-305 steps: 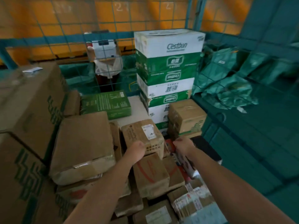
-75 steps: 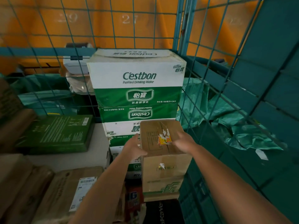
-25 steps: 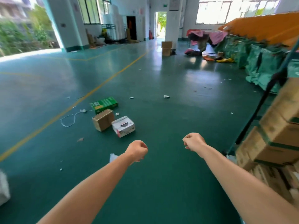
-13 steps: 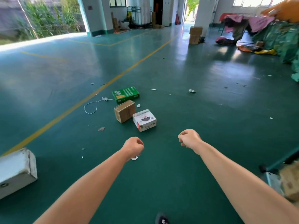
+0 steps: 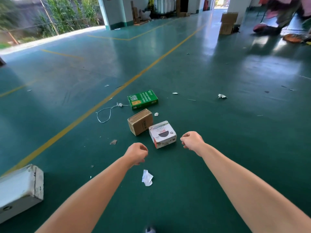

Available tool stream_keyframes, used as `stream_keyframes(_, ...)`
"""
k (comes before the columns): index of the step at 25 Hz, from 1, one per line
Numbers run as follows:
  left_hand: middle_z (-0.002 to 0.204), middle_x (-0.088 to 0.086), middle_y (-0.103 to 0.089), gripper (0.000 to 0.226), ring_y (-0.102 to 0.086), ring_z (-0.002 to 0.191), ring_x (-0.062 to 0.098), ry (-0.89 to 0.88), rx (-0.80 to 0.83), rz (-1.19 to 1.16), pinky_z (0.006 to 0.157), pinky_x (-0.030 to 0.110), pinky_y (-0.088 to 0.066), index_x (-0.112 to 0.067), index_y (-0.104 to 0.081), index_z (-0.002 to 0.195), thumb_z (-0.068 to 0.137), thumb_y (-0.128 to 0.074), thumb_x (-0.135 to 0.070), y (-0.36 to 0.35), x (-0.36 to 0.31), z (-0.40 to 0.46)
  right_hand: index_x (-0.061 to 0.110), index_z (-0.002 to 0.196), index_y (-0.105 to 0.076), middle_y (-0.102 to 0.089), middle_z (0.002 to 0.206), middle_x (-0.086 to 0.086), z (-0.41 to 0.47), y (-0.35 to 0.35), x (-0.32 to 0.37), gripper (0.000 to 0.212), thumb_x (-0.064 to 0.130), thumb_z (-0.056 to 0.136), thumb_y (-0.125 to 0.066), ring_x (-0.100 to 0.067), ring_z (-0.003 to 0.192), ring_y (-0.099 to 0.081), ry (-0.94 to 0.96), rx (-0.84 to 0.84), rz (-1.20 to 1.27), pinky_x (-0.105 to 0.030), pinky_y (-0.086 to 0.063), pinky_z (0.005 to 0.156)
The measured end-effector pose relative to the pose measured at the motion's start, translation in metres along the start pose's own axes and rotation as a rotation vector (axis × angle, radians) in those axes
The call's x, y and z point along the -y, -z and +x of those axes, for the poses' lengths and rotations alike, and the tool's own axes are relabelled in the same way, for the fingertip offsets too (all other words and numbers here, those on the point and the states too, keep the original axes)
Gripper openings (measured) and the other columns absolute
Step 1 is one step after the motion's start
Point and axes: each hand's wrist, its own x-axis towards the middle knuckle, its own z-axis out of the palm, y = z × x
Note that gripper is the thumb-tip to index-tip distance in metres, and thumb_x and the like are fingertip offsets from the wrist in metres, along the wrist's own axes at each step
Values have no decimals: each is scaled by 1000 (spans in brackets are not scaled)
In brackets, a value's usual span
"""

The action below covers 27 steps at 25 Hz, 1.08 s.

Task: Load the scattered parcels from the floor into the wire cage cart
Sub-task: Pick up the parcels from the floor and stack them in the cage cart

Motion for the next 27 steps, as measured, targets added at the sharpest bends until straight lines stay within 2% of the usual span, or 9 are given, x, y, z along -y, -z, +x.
stream_keyframes(4,94,8,-64,14,-63,71,14,13,7,-36,61,26,-52,-12,-60,98,89,-50,-8,24,-21,100,20,86,-60,-67,100,-7,91,-11,37,8,20,90,-53,-25,96,-66,-7,30,-41,-35,-52,78)
stream_keyframes(9,94,7,-63,15,-63,76,16,29,51,-47,65,28,-52,-12,-59,100,90,-49,-8,65,-56,227,18,90,-61,-67,100,-4,203,-13,99,7,19,90,-55,-22,97,-65,-41,31,-67,-33,-49,77)
stream_keyframes(13,99,7,-62,18,-63,82,19,53,81,-43,72,31,-54,-11,-59,105,92,-48,-8,83,-89,309,16,96,-61,-65,98,-3,278,-12,127,9,19,92,-53,-18,88,-65,-68,64,-72,-31,-48,74)
stream_keyframes(18,105,8,-62,19,-63,87,19,84,138,-7,72,30,-54,-12,-57,108,93,-46,-8,81,-127,429,17,98,-62,-65,104,-5,412,-15,139,10,19,91,-54,-24,99,-64,-122,93,-86,-31,-48,76)
stream_keyframes(23,100,8,-63,19,-61,83,20,268,137,-56,73,33,-53,-12,-57,109,94,-46,-13,64,-146,570,10,103,-62,-66,106,-11,566,-35,132,16,18,92,-52,-21,81,-59,-200,209,-144,-29,-46,74)
stream_keyframes(27,94,4,-61,17,-58,79,19,435,167,-135,69,32,-50,-13,-56,109,95,-48,-16,31,-140,677,12,121,-56,-58,124,-9,672,-63,106,30,21,92,-55,-24,106,-54,-295,335,-234,-30,-42,84)
